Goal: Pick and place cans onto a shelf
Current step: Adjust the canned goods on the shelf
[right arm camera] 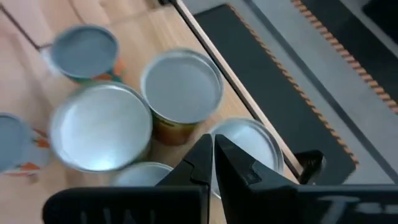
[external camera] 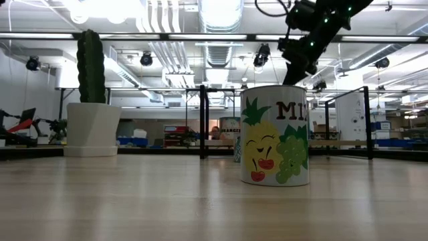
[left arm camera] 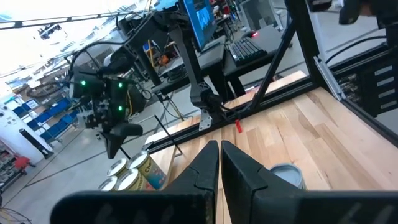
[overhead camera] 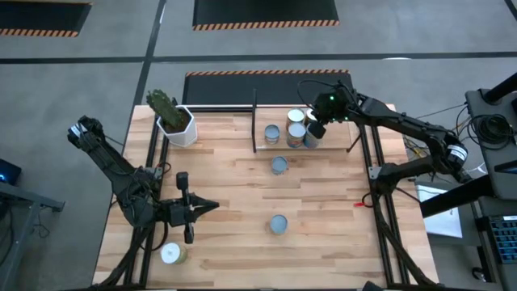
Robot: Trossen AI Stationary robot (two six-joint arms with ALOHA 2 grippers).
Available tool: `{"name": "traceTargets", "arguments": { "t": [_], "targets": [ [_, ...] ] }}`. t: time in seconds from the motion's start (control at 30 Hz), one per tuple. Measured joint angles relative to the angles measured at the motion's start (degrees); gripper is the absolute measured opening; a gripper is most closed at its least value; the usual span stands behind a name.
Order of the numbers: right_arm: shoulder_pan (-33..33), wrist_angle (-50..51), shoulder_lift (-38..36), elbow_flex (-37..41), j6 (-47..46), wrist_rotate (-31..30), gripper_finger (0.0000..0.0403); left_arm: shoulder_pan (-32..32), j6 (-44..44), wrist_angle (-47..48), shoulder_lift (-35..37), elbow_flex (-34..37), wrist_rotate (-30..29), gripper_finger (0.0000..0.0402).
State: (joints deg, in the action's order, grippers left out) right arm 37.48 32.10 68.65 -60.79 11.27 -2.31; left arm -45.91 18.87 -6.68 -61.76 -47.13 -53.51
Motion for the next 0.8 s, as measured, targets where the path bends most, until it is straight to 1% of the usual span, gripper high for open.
{"name": "traceTargets", "arguments": {
  "t": [0.07, 0.3, 0.43, 0.8],
  "targets": [
    [0.92, -0.04, 0.75, 0.52, -0.16, -0.83, 0.0009, 0.00, -0.29, -0.13, 0.00, 0.00, 0.02, 0.0000],
    [2.31, -4.70, 3.02, 2.99, -0.17, -1.39, 0.0009, 0.00, -0.42, -0.23, 0.00, 0.01, 0.04, 0.0000],
    [2.31, -4.63, 3.82, 3.00, -0.13, -3.73, 0.0009, 0.00, -0.34, -0.22, -0.01, 0.01, 0.03, 0.0000],
    [2.31, -4.79, 4.72, 3.05, -0.24, -3.77, 0.0009, 0.00, -0.30, -0.22, -0.02, 0.00, 0.04, 0.0000]
  ]
}}
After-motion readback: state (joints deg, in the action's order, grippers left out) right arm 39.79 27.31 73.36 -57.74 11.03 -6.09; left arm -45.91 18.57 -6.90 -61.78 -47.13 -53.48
